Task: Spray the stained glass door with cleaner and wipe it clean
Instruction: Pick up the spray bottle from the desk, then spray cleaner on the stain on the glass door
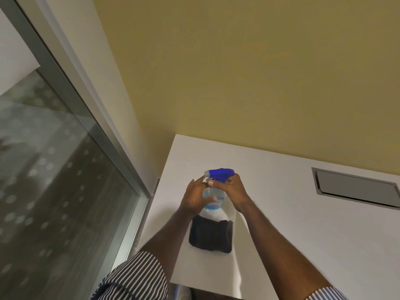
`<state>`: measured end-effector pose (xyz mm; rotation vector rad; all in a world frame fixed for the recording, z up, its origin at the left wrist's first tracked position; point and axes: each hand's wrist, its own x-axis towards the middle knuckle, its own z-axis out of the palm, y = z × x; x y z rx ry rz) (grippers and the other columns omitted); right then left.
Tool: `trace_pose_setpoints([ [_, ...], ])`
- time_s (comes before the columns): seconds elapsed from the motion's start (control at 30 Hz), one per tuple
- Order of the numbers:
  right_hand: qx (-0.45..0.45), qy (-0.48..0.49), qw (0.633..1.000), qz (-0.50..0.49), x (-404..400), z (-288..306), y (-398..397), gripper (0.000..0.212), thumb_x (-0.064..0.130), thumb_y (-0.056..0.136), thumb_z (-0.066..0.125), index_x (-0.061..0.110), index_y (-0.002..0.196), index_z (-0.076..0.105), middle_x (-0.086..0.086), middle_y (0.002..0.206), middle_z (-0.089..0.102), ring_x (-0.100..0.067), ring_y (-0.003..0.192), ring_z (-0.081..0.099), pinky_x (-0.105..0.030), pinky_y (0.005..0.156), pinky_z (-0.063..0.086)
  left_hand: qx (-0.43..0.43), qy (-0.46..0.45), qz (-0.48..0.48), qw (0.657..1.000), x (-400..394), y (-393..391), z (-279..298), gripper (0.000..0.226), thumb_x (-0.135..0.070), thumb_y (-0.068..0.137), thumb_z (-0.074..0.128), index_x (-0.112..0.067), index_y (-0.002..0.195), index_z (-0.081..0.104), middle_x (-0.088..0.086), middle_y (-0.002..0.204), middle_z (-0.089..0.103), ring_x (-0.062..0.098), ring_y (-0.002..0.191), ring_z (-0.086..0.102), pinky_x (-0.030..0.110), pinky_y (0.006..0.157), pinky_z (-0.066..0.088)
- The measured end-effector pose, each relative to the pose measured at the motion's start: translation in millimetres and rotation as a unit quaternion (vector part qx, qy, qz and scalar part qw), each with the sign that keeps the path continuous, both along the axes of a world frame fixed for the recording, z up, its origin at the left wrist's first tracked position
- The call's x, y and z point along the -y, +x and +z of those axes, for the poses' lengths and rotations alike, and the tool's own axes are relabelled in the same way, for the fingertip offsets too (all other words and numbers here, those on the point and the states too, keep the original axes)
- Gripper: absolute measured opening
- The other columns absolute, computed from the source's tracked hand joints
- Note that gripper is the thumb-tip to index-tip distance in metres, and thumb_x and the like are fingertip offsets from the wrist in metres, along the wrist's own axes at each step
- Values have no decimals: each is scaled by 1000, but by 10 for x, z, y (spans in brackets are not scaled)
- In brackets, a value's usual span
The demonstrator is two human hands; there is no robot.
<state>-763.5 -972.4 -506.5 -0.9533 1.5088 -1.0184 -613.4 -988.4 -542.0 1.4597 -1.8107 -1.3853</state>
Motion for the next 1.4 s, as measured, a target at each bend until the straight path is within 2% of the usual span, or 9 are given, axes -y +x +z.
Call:
trace_pose_setpoints([
  [0.17, 7, -14, 1000, -8, -17, 50, 7, 29, 9, 87, 77, 9, 114, 68, 3, 94, 74, -4, 84, 72, -17, 72, 55, 30, 2, -15, 999, 9, 22, 67, 52, -36, 85, 81, -33, 130, 56, 0, 144, 59, 23, 133, 54, 54, 119, 38],
  [0.3, 16, -32, 999, -15, -9, 149, 1, 38, 11, 87, 77, 2, 122, 66, -12, 107, 74, -21, 97, 72, -24, 78, 56, 31, 2, -19, 999, 119, 65, -196, 70, -59, 69, 81, -35, 132, 59, -5, 146, 58, 22, 134, 55, 52, 108, 51],
  [0.4, 28, -58, 998, -18, -1, 312, 1, 45, 12, 82, 82, 2, 123, 67, -18, 112, 75, -32, 105, 70, -30, 87, 59, 6, 18, -18, 1000, 57, 73, 230, 62, -39, 75, 87, -29, 132, 63, -7, 141, 61, 16, 126, 59, 40, 107, 52],
  [0.5, 43, -98, 994, -15, -26, 604, 30, 46, 19, 76, 81, 4, 118, 70, -13, 102, 76, -29, 96, 71, -34, 88, 58, -34, 49, -18, 998, 57, 98, 403, 49, -22, 81, 85, -19, 127, 67, -9, 122, 66, 10, 109, 62, 18, 88, 51],
  [0.63, 57, -155, 986, -4, -72, 1030, 57, 32, 14, 76, 79, 3, 105, 71, -5, 84, 71, -25, 78, 68, -30, 76, 57, -82, 39, -13, 996, 32, 127, 671, 45, -21, 79, 87, -17, 121, 72, -5, 115, 73, 15, 106, 69, 23, 85, 58],
  [0.73, 48, -181, 982, -5, -104, 1318, 72, 29, 16, 76, 80, 1, 100, 71, -6, 81, 71, -25, 74, 68, -32, 75, 57, -127, 18, -5, 992, -46, 113, 911, 38, -16, 83, 84, -15, 119, 72, -6, 108, 74, 2, 96, 70, 13, 74, 56],
  [0.9, 53, -228, 972, 14, -234, 1814, 93, 14, 14, 80, 79, 14, 92, 72, -2, 77, 71, -25, 73, 68, -44, 81, 58, -186, -12, 10, 982, -240, 74, 1335, 33, -12, 87, 78, -12, 120, 72, 2, 115, 74, 15, 103, 72, 26, 84, 61],
  [1.1, 102, -242, 959, 109, -419, 2442, 86, 32, 12, 83, 74, 8, 114, 68, -8, 99, 75, -28, 88, 72, -41, 80, 60, -221, 0, -23, 975, -513, 123, 1848, 34, -8, 93, 71, -6, 127, 68, 8, 119, 74, 18, 107, 71, 32, 92, 58],
  [1.4, 131, -225, 928, 267, -882, 3012, 217, 8, 13, 95, 61, 5, 94, 64, -12, 88, 62, -27, 84, 64, -37, 71, 57, -181, 8, -62, 981, -1078, 375, 2441, 39, -35, 78, 77, -29, 117, 74, -8, 116, 76, 11, 110, 70, 30, 97, 56],
])
